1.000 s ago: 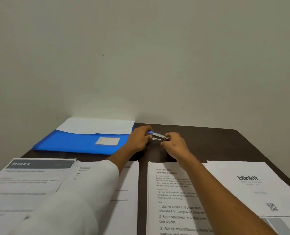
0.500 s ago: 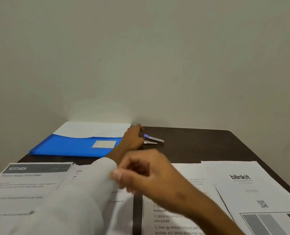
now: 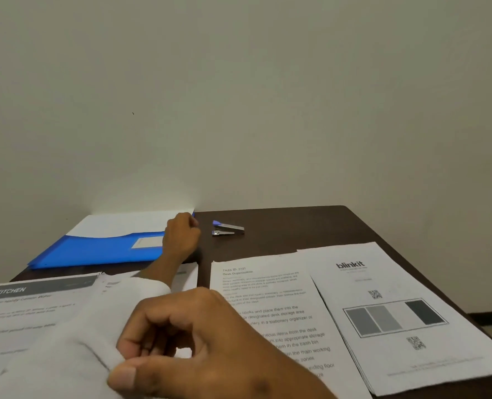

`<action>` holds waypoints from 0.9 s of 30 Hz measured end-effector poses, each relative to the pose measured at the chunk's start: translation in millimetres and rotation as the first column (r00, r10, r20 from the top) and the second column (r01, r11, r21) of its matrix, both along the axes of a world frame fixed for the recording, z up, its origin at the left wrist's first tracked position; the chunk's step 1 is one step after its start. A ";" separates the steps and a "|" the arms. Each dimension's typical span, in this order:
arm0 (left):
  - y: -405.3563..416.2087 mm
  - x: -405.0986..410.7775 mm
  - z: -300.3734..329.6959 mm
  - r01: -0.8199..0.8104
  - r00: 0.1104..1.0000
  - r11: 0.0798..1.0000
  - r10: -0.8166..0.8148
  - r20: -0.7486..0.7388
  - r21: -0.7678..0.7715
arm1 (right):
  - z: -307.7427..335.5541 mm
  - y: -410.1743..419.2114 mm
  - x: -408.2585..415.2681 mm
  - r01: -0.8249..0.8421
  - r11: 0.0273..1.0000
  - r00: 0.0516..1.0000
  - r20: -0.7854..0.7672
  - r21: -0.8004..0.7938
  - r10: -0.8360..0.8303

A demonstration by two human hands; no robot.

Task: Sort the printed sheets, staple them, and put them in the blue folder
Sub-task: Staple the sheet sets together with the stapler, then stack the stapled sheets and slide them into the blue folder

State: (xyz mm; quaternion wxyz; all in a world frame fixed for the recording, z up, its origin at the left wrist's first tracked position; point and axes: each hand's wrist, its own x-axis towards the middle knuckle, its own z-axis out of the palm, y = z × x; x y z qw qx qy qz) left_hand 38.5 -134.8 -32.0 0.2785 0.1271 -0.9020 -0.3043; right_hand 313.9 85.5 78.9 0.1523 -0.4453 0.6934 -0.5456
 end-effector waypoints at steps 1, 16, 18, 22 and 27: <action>2.8 1.3 -1.1 -0.034 0.999 0.997 0.034 0.000 0.071 | 0.5 7.0 2.7 -0.018 1.000 1.000 0.024 -0.016 0.018; 88.4 31.9 2.7 0.267 0.962 0.938 -0.271 0.010 -0.220 | -87.2 40.0 -70.8 0.340 0.940 0.940 0.024 0.029 -0.341; 98.0 32.4 1.7 0.251 0.964 0.941 -0.265 -0.033 -0.225 | -94.2 39.1 -77.9 0.398 0.918 0.917 0.014 0.011 -0.398; 110.6 33.1 1.0 0.227 0.965 0.948 -0.249 -0.079 -0.222 | -93.7 36.2 -79.3 0.480 0.874 0.877 0.015 -0.077 -0.480; 111.0 36.8 1.2 0.200 0.973 0.937 -0.224 -0.054 -0.286 | -81.7 36.8 -75.8 0.506 0.859 0.853 -0.109 -0.074 -0.511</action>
